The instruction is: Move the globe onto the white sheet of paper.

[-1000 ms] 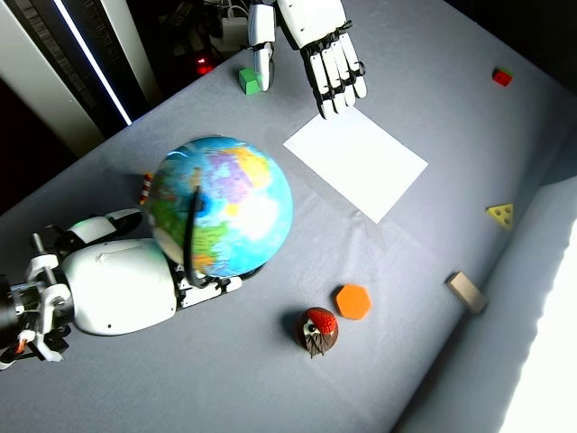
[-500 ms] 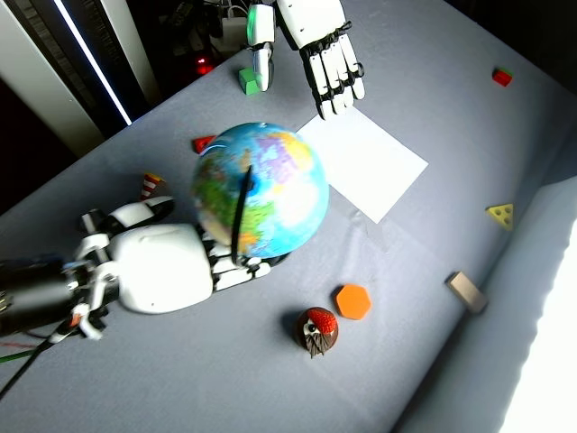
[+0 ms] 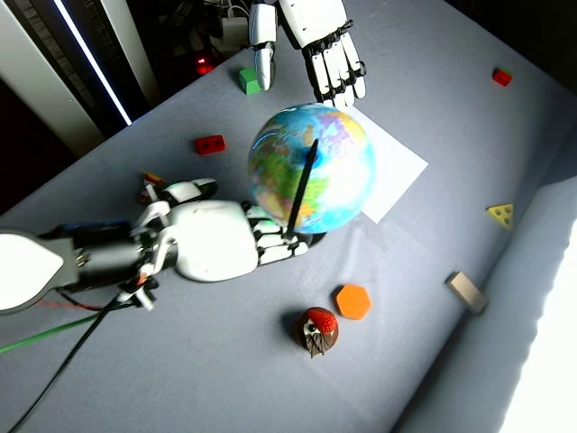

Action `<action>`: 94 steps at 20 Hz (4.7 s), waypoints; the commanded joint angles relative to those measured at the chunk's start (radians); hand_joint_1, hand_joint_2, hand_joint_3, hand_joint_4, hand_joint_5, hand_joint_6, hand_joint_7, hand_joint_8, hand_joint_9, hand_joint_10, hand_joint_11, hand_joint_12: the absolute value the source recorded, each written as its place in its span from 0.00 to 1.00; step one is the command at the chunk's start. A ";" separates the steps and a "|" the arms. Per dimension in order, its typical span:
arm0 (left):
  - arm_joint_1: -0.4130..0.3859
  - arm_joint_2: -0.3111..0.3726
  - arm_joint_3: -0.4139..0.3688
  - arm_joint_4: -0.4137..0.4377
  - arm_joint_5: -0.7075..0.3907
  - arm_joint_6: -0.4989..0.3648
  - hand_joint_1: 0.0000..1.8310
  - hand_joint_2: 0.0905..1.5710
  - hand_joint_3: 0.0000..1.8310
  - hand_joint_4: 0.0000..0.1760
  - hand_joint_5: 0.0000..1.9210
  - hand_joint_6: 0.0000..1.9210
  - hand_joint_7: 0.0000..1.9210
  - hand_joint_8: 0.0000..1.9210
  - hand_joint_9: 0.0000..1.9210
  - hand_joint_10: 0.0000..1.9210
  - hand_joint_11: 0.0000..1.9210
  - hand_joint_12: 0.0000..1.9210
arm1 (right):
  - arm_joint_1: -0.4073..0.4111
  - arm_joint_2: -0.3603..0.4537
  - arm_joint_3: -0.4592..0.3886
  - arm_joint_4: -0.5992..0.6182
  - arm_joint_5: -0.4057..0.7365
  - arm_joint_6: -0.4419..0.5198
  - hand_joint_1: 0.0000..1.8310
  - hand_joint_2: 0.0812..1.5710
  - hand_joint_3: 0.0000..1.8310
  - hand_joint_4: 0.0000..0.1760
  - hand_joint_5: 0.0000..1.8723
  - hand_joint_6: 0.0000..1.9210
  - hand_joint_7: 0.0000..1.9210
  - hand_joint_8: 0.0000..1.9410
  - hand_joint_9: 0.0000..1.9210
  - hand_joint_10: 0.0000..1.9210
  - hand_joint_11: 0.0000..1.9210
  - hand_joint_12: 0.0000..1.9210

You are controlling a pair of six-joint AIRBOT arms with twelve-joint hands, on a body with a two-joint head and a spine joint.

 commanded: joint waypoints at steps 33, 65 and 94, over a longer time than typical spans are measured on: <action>0.052 -0.033 0.018 0.055 -0.077 -0.043 0.00 0.73 0.00 0.00 0.07 0.00 0.08 0.00 0.06 0.00 0.00 0.03 | 0.122 -0.296 -0.011 0.024 -0.296 0.045 0.00 0.69 0.00 0.00 0.13 0.01 0.11 0.01 0.07 0.00 0.00 0.07; -0.160 -0.037 -0.143 -0.228 -0.105 0.119 0.01 0.73 0.00 0.00 0.10 0.00 0.10 0.00 0.07 0.00 0.00 0.04 | 0.277 0.276 -0.640 0.208 -0.820 0.146 0.00 0.69 0.00 0.00 0.12 0.00 0.10 0.00 0.09 0.00 0.00 0.14; -0.558 -0.128 -0.216 -0.535 -0.266 0.414 0.44 0.89 0.00 0.00 0.51 1.00 0.56 1.00 0.65 1.00 0.63 1.00 | 0.361 0.350 -0.779 0.443 -0.978 0.036 0.43 0.93 0.02 0.00 0.59 1.00 0.67 1.00 0.73 1.00 0.81 1.00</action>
